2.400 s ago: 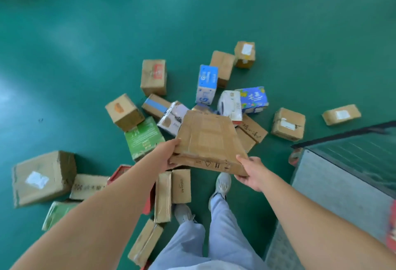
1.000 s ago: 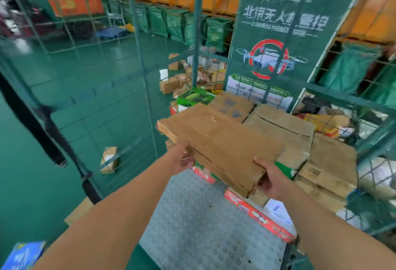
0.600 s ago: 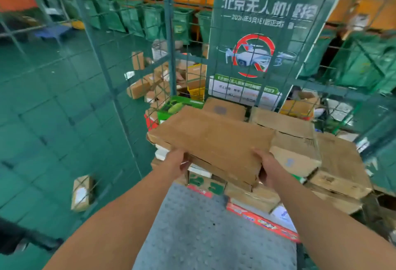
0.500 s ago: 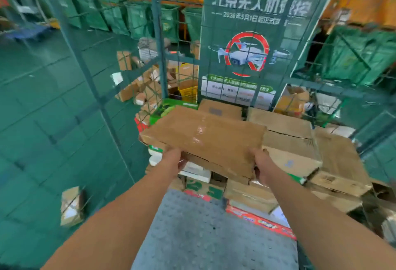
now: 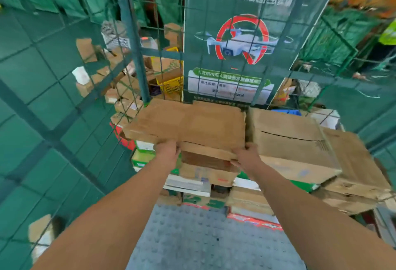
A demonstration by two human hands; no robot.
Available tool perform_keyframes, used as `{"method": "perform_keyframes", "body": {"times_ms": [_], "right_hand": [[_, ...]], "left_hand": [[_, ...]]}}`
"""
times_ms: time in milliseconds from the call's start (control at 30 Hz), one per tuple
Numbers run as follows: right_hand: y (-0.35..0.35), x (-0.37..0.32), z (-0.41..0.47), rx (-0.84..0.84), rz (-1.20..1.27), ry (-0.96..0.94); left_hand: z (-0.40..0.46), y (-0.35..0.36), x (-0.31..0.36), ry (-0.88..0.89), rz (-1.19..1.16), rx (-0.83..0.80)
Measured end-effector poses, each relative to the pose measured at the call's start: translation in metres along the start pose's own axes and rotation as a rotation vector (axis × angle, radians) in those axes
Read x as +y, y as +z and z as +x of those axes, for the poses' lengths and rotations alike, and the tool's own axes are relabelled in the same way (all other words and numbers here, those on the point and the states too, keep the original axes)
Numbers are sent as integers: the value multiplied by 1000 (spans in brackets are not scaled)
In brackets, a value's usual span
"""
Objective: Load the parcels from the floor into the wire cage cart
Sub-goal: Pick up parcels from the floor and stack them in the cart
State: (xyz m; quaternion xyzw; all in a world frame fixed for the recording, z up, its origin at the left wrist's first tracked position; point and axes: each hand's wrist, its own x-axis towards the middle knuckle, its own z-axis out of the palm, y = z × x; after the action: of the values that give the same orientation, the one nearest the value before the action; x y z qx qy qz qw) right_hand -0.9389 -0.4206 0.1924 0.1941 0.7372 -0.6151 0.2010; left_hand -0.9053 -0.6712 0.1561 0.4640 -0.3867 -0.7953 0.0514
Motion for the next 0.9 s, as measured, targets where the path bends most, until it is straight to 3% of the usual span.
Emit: {"method": "perform_keyframes", "body": {"times_ms": [67,200,367,467,633,800,900], "right_hand": [[14,-8,13,23,-50,-27],[38,-19,34,5,-221,-82],[62,-22,60,-74,-722,-229],[77,-18,55,-159,-1150,-292],[90,-9,56,-213,-1423,-343],[82,-7,42,-119,-1322,-463],[84,-1,17,-219,-1258,-421]], "left_hand": [[22,0,8,18,43,-22],[42,0,19,144,405,-59],[53,-18,38,493,1387,-136],[75,-37,39,544,1677,-242],[77,-39,45,503,1727,-268],[49,-46,39,600,1451,-258],[31,-61,17,488,1323,-283]]}}
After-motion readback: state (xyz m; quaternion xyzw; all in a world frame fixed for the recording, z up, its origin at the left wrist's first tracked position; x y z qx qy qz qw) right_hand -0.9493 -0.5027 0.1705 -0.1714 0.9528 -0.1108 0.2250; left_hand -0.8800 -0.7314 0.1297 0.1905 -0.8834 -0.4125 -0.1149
